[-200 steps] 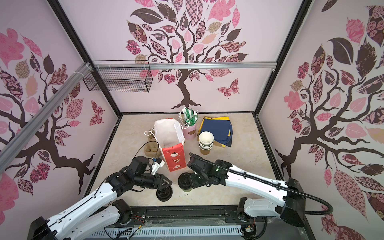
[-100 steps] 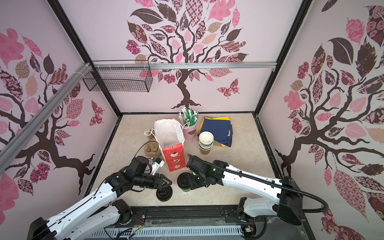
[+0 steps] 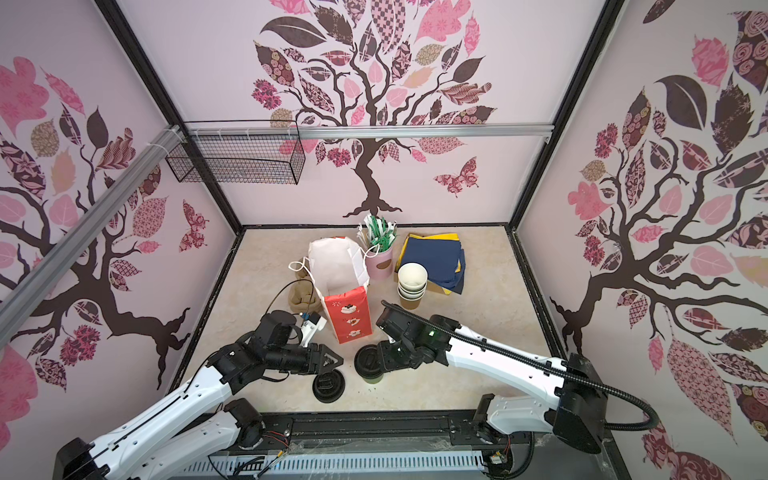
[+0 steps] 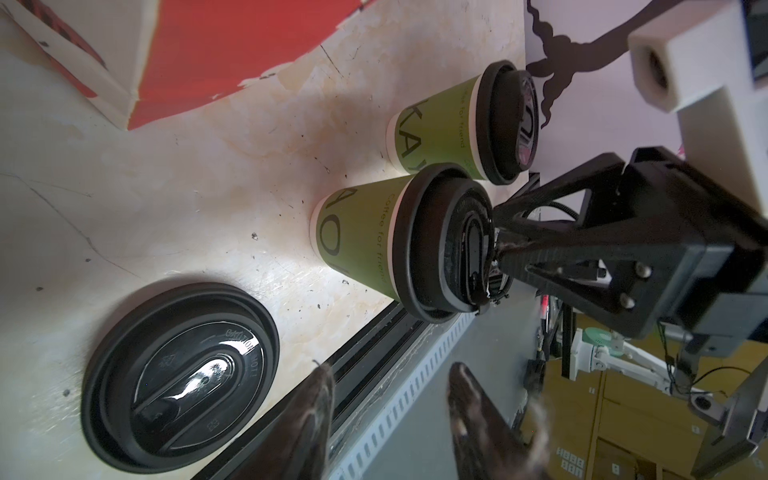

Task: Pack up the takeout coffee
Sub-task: 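Lift and re-press the lid with the right gripper while left gripper holds the cup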

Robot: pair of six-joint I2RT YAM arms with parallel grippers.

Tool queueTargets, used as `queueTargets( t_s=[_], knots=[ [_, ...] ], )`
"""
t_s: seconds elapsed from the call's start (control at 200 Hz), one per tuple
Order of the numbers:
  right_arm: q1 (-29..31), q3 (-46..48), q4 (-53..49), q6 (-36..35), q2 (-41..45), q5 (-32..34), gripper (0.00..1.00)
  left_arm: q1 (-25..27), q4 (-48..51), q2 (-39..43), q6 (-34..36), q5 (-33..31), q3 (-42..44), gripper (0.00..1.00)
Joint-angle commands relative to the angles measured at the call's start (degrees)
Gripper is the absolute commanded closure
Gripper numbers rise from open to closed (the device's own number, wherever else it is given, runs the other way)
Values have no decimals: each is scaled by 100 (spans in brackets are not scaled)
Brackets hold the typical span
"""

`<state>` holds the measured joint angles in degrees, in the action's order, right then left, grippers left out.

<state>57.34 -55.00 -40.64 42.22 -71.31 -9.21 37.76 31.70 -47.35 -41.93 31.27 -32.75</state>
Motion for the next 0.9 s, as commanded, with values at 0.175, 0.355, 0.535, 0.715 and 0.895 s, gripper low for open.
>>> queueTargets(
  t_s=[0.175, 0.355, 0.535, 0.715, 0.895],
  knots=[
    [-31, -95, -20, 179, -6, -176, 58, 772, -914, 349, -1400, -1011, 219, 54],
    [-64, -53, 47, 233, 12, -270, 60, 1368, -1519, 49, -2094, -1536, 432, 53],
    [-178, -41, 108, 404, 73, -361, 64, 1436, -1704, -216, -2332, -1635, 485, 49],
    [-206, 63, 126, 498, 58, -342, 68, 1436, -1884, -229, -2402, -1680, 554, 49],
    [-214, 137, 166, 505, 4, -344, 70, 1436, -2081, -604, -2358, -1514, 551, 50]
  ],
)
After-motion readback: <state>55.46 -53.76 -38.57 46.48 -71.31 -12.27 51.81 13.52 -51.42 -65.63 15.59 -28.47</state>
